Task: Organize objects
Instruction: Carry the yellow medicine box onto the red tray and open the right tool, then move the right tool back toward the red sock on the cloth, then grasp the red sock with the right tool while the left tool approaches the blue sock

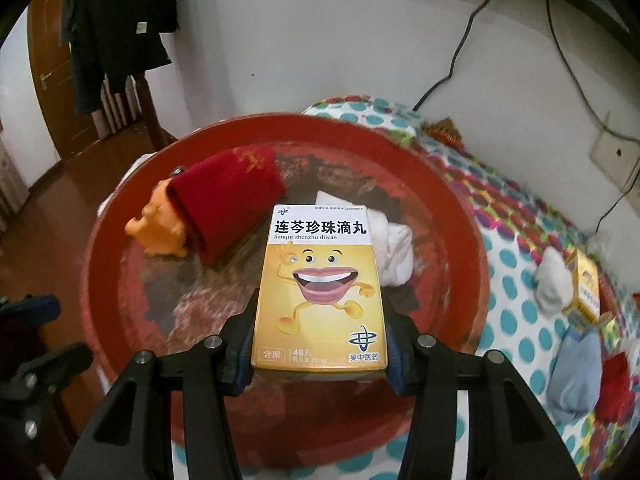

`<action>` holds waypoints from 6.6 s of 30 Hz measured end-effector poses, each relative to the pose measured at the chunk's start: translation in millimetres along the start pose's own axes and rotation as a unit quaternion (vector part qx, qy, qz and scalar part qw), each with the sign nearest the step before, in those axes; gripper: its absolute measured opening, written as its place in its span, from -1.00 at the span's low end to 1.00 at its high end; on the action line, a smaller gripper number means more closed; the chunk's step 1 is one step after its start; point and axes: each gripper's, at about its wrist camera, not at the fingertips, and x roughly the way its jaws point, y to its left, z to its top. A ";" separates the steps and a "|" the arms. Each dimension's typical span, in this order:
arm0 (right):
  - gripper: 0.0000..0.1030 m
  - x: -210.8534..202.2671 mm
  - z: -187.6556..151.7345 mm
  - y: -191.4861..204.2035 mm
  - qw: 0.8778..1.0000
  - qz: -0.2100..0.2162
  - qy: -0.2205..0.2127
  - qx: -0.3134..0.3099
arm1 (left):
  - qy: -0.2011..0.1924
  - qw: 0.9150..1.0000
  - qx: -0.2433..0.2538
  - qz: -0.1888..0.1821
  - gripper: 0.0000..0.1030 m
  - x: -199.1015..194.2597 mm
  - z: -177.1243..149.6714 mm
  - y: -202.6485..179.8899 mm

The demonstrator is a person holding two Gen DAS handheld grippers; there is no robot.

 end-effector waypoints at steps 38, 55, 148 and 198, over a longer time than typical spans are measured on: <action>0.16 -31.3 -15.9 -18.4 0.999 -0.011 -0.039 0.027 | -0.008 0.999 0.040 0.001 -0.15 -3.5 -3.9 -24.1; 0.27 -86.3 -113.1 -129.7 0.986 -0.069 -0.018 0.147 | -0.026 0.995 0.101 -0.002 -0.15 -17.7 -14.3 -71.3; -0.08 -63.6 -173.7 -302.9 0.971 -0.148 0.039 0.186 | -0.014 0.962 0.263 -0.075 -0.15 30.2 31.9 -348.8; 0.07 -61.1 -174.3 -308.6 0.970 -0.135 0.038 0.201 | -0.058 0.965 0.197 -0.162 0.58 105.4 75.4 -351.6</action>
